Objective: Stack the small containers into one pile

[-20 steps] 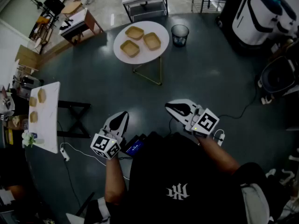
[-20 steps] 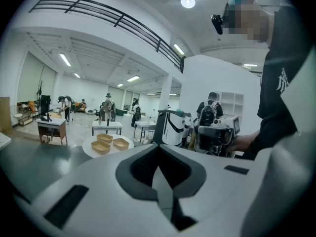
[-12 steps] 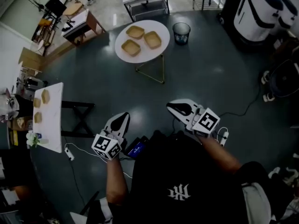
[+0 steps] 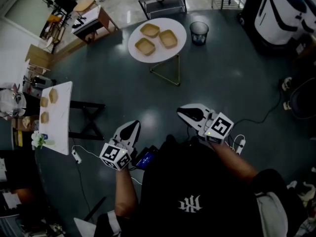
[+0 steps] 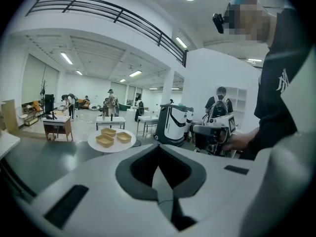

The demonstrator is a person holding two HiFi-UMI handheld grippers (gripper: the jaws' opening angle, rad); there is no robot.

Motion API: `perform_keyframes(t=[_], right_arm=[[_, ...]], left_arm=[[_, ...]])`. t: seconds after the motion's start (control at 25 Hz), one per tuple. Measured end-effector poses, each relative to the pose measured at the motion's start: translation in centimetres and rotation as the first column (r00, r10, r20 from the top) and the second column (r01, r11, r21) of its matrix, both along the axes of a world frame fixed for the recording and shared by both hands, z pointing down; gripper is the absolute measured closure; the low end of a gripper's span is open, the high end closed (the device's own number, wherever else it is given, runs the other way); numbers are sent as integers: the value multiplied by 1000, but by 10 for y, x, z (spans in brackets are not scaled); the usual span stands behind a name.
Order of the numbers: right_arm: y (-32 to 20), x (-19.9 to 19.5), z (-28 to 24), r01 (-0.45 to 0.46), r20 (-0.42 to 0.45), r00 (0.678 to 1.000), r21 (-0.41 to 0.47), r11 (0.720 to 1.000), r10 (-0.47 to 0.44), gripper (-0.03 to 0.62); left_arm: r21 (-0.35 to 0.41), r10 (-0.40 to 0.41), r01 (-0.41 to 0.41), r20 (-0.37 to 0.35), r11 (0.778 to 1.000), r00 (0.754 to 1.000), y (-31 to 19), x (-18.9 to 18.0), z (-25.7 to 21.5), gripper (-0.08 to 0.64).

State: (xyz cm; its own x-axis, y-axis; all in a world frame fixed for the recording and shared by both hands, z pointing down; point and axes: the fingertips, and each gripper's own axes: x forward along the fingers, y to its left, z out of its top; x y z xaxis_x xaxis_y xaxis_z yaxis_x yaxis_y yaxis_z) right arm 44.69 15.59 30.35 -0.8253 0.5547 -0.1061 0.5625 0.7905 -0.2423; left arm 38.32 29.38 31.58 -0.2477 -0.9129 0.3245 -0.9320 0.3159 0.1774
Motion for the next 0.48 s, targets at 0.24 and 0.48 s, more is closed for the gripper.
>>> perform_keyframes(t=[0.24, 0.48], right_arm=[[20, -2, 13, 44, -31, 999, -31, 999, -44, 551], [21, -12, 25, 37, -48, 998, -46, 998, -39, 551]], left_arm=[[-22, -42, 41, -35, 999, 999, 26, 3, 16, 557], [-31, -33, 31, -55, 999, 998, 29, -4, 24, 557]])
